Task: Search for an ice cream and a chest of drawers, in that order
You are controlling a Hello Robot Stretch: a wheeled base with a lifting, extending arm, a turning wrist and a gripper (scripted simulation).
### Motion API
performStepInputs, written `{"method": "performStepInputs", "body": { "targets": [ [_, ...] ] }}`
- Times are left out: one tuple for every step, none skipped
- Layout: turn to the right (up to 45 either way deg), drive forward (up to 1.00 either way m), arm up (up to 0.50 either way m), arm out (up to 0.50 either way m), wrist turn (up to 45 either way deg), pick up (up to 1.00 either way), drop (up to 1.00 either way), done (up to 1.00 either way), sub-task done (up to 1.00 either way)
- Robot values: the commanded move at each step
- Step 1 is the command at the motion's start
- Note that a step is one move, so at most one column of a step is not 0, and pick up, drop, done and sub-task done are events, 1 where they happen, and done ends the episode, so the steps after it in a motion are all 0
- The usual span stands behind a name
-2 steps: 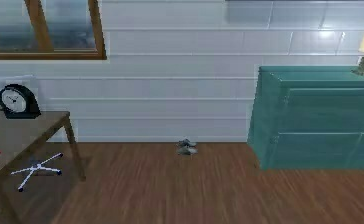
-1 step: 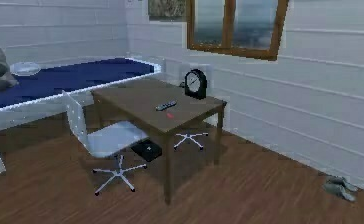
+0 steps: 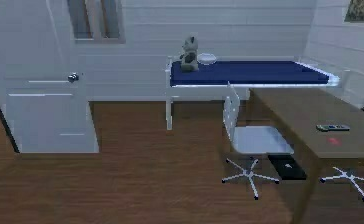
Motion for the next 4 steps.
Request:
{"method": "performStepInputs", "body": {
  "targets": [
    [-39.0, 0.00, 0.00, 0.00, 0.0, 0.00, 0.00, 0.00, 0.00],
    [0.0, 0.95, 0.00, 0.00, 0.0, 0.00, 0.00, 0.00, 0.00],
    [-27.0, 0.00, 0.00, 0.00, 0.0, 0.00, 0.00, 0.00, 0.00],
    [0.0, 1.00, 0.00, 0.00, 0.0, 0.00, 0.00, 0.00, 0.00]
  ]
}}
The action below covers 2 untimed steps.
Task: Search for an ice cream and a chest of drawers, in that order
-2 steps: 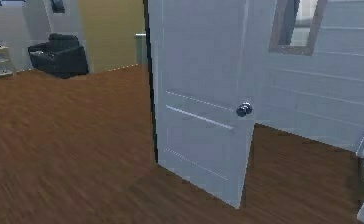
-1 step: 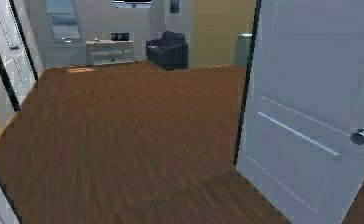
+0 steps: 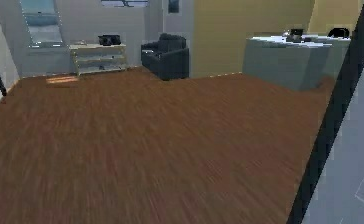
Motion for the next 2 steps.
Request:
{"method": "performStepInputs", "body": {
  "targets": [
    [0.0, 0.65, 0.00, 0.00, 0.0, 0.00, 0.00, 0.00, 0.00],
    [15.0, 0.00, 0.00, 0.00, 0.0, 0.00, 0.00, 0.00, 0.00]
  ]
}}
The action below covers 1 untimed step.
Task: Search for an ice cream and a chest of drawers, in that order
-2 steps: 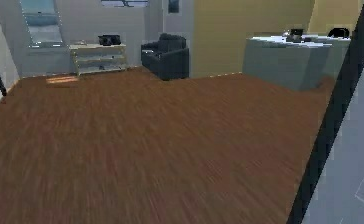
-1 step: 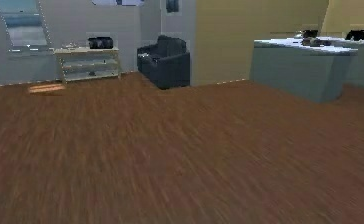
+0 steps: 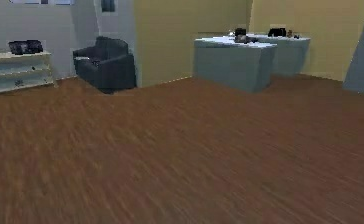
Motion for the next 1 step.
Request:
{"method": "performStepInputs", "body": {
  "targets": [
    [0.0, 0.70, 0.00, 0.00, 0.0, 0.00, 0.00, 0.00, 0.00]
  ]
}}
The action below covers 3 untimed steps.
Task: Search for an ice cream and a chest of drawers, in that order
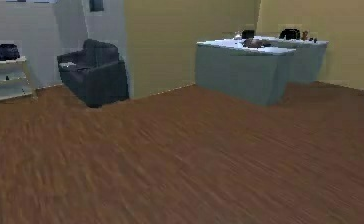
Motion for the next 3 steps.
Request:
{"method": "performStepInputs", "body": {
  "targets": [
    [39.0, 0.00, 0.00, 0.00, 0.0, 0.00, 0.00, 0.00, 0.00],
    [0.0, 1.00, 0.00, 0.00, 0.0, 0.00, 0.00, 0.00, 0.00],
    [0.0, 1.00, 0.00, 0.00, 0.0, 0.00, 0.00, 0.00, 0.00]
  ]
}}
